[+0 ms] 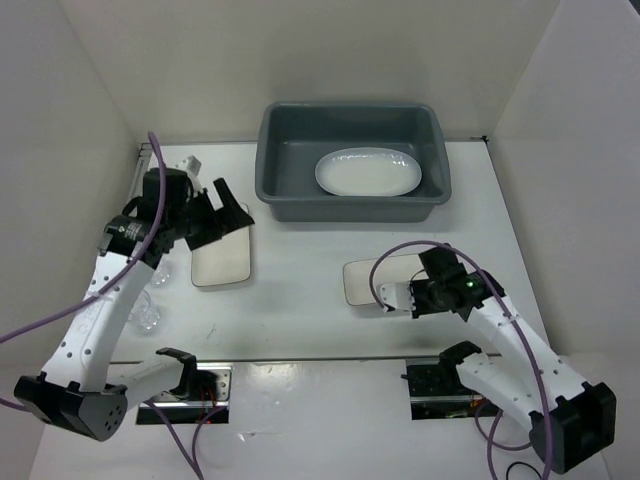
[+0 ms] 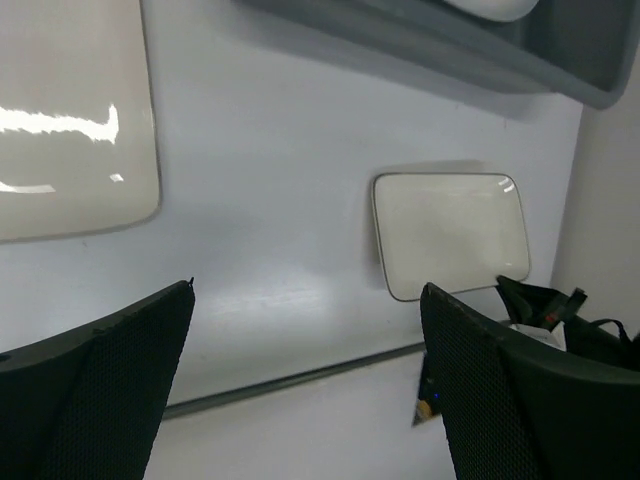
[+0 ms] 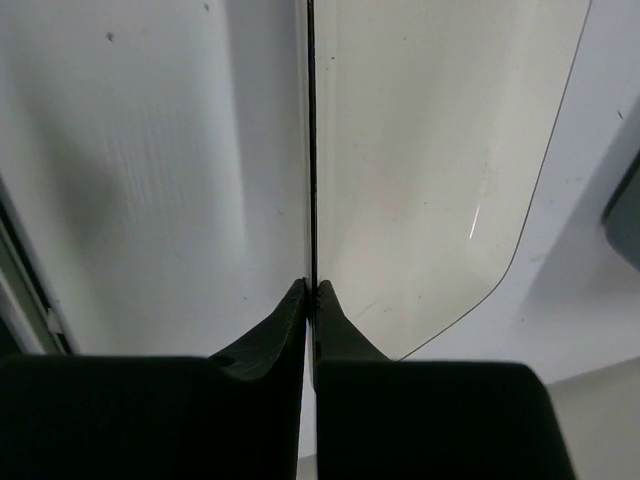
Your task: Place the mixed dishes into the plastic bin
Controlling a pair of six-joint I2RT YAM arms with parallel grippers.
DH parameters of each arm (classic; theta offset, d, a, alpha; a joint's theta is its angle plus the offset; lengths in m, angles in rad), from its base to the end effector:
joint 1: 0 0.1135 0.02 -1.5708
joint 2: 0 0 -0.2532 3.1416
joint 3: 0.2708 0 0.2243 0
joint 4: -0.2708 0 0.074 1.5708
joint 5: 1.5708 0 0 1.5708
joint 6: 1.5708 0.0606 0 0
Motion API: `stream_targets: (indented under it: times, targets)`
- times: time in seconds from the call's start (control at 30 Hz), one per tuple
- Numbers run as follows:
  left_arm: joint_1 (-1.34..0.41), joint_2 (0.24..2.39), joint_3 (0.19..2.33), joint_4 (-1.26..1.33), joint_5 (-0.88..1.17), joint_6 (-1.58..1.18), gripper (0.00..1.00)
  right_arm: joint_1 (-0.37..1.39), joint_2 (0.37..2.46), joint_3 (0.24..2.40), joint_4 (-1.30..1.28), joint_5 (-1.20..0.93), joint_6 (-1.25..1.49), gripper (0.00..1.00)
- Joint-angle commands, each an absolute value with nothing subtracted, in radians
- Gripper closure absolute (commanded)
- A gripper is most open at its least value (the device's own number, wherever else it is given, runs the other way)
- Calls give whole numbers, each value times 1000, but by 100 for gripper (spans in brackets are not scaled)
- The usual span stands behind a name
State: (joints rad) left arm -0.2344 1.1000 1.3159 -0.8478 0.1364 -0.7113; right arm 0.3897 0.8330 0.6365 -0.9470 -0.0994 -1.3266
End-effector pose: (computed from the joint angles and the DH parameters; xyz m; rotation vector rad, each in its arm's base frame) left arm 0.2039 -0.0572 0.3649 -0.4614 2.2325 -0.6649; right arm 0.1171 0.0546 0.1953 -2.0716 1.7515 -0.1453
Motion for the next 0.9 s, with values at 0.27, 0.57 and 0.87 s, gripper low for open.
stream_targets:
  times: [0.27, 0.57, 0.87]
  targets:
    - [-311, 1019, 1075, -678, 270, -894, 0, 663, 1028, 798, -776, -193, -870, 100]
    - [-311, 980, 919, -568, 376, -1005, 0, 663, 1042, 674, -649, -169, -792, 97]
    - [-330, 972, 767, -427, 460, -1085, 0, 663, 1051, 680, -638, -189, -816, 81]
